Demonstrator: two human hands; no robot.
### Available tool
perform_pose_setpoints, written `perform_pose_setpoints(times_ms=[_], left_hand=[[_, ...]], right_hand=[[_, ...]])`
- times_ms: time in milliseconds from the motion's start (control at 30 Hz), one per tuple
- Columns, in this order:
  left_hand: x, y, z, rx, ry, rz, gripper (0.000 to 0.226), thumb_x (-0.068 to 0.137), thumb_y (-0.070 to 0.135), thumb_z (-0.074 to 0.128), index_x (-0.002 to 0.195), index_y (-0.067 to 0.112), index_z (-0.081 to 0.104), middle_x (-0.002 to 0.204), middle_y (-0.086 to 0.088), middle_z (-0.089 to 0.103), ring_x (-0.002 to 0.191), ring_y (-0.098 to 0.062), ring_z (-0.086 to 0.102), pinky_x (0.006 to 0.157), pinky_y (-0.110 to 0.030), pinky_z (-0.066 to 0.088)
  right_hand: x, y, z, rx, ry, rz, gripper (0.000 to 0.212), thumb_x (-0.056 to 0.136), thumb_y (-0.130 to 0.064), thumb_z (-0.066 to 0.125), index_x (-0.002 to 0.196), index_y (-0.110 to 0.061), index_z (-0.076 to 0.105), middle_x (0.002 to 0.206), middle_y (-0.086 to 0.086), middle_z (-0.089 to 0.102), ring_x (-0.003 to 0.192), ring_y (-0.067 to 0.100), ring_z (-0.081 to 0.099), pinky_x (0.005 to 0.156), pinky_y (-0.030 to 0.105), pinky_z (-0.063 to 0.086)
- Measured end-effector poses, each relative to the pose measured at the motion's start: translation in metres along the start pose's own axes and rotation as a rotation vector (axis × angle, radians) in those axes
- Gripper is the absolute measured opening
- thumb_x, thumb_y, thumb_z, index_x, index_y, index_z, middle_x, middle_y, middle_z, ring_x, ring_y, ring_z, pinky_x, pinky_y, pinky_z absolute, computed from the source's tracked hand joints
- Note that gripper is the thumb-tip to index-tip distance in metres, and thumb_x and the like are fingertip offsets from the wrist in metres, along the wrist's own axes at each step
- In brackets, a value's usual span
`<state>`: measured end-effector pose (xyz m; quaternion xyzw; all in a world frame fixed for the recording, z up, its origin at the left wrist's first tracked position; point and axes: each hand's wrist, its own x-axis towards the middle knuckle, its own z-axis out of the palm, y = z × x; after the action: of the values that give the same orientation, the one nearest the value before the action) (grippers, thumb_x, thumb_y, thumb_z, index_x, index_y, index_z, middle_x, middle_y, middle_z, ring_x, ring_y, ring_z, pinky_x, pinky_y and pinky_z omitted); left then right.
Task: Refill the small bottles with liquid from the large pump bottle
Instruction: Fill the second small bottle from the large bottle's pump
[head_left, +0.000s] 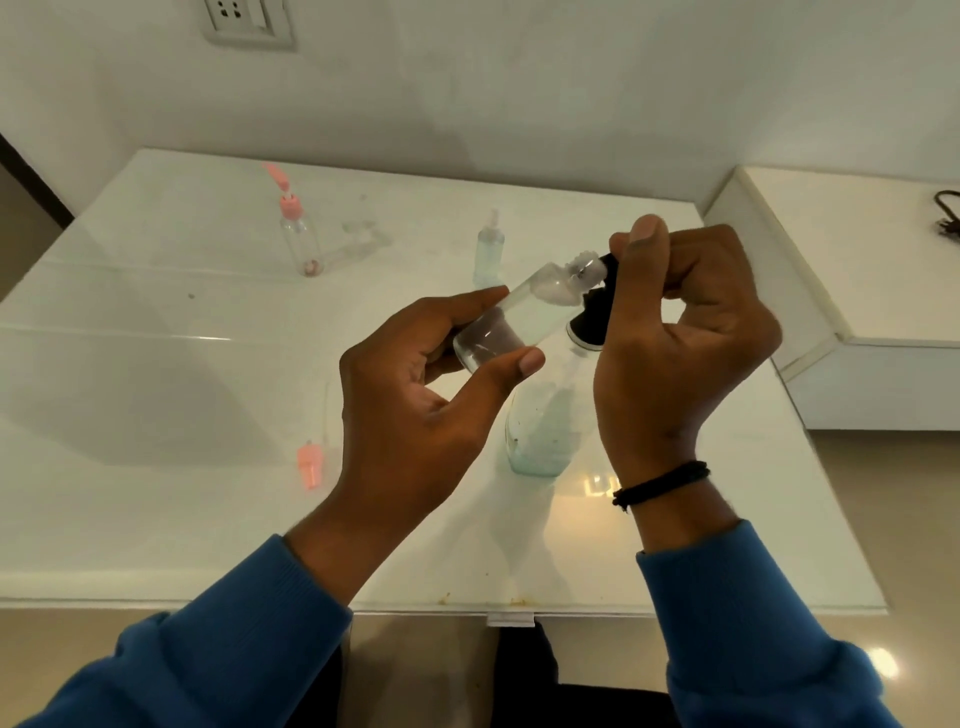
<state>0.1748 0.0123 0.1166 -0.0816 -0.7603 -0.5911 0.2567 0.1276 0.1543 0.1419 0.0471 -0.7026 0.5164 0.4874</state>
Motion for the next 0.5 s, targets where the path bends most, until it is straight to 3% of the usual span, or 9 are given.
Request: perform_pose_setpoints(times_ms=[133, 500], left_hand=[[-0.0001, 0.0005, -0.0006, 0.003, 0.009, 0.006, 0.043, 0.082, 0.026, 0.083, 0.121, 0.011, 0.070, 0.112, 0.002, 0.074, 0.102, -0.012, 0.072, 0.087, -0.021, 0.059], [-0.0001, 0.0002, -0.0005, -0.025, 0.009, -0.015, 0.044, 0.082, 0.025, 0.083, 0.121, 0.009, 0.071, 0.113, -0.001, 0.074, 0.103, -0.018, 0.072, 0.088, -0.026, 0.060]], right_hand=[[0.0006, -0.0009, -0.0011, 0.001, -0.018, 0.010, 0.027, 0.098, -0.005, 0.064, 0.071, -0.005, 0.068, 0.068, 0.011, 0.064, 0.064, 0.020, 0.057, 0.061, 0.021, 0.044], [0.0037, -0.0030, -0.0017, -0.008, -0.029, 0.017, 0.029, 0.098, -0.005, 0.063, 0.070, -0.003, 0.068, 0.067, 0.010, 0.064, 0.064, 0.017, 0.057, 0.062, 0.018, 0.042]])
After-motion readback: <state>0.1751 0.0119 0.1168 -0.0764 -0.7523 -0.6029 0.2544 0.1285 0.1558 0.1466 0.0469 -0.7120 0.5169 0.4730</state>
